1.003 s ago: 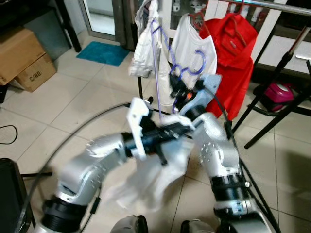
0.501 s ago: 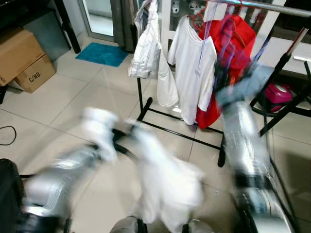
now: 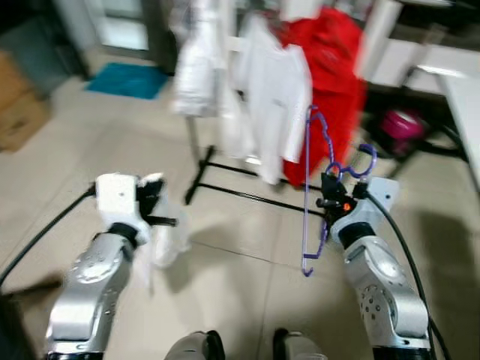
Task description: Hang hanger
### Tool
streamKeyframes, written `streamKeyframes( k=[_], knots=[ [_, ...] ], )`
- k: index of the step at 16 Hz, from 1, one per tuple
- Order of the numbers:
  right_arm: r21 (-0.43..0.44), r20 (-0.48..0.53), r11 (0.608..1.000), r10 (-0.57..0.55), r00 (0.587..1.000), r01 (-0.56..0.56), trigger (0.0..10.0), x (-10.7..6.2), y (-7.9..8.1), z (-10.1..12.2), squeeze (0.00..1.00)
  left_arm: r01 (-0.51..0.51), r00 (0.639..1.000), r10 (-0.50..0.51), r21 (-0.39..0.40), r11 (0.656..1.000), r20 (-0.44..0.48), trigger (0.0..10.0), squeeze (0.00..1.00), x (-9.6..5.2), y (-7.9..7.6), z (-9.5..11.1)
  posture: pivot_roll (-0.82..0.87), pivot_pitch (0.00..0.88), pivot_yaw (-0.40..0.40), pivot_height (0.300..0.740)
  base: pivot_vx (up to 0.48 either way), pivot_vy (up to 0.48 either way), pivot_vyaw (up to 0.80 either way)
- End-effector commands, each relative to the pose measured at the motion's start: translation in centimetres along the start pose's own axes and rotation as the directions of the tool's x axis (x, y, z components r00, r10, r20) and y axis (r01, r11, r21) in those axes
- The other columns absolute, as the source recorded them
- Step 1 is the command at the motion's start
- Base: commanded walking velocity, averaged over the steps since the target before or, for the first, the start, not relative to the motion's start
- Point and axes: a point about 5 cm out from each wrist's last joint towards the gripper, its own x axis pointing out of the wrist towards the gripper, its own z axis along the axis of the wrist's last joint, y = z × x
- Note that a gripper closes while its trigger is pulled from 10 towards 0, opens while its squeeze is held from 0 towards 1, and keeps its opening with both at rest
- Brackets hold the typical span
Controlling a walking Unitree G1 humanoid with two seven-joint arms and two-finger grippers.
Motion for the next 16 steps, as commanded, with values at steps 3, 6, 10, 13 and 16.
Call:
streamKeyframes(
  k=[3, 6, 10, 13, 16],
  knots=[
    [-0.035, 0.030, 0.999, -0.029, 0.999, 0.030, 10.0, -0.5, 0.0, 0.2, 0.00, -0.096, 0.994, 0.095, 0.017, 0.995, 0.052, 10.0, 0.00, 0.0, 0.2, -0.5, -0.05, 0.163, 0.041, 0.740, 0.000, 0.000, -0.80],
    [-0.052, 0.023, 0.996, -0.072, 0.997, 0.073, 10.0, -0.5, -0.4, 0.1, 0.00, -0.109, 0.992, 0.108, 0.016, 0.994, 0.062, 10.0, 0.00, 0.2, -0.1, -0.6, -0.05, 0.164, 0.041, 0.740, 0.000, 0.000, -0.80],
    [-0.032, 0.005, 0.994, -0.102, 0.995, 0.102, 10.0, -0.3, -0.7, -0.1, 0.00, 0.012, 0.999, -0.015, 0.067, 0.998, 0.043, 10.0, 0.00, 0.3, -0.9, -0.5, -0.06, 0.162, 0.046, 0.740, 0.000, 0.000, -0.78],
    [0.008, 0.059, 0.995, -0.098, 0.993, 0.098, 10.0, -0.4, -0.7, 0.3, 0.00, 0.015, 0.999, -0.019, 0.109, 0.994, 0.039, 10.0, 0.00, 0.4, -0.7, -0.5, -0.05, 0.162, 0.053, 0.740, 0.000, 0.000, -0.65],
    [0.015, 0.057, 0.995, -0.104, 0.993, 0.103, 10.0, -0.4, -0.5, 0.2, 0.00, 0.024, 0.999, -0.027, 0.099, 0.995, 0.020, 10.0, 0.00, 0.3, -0.6, -0.7, -0.05, 0.165, 0.065, 0.740, 0.000, 0.000, -0.80]
  ],
)
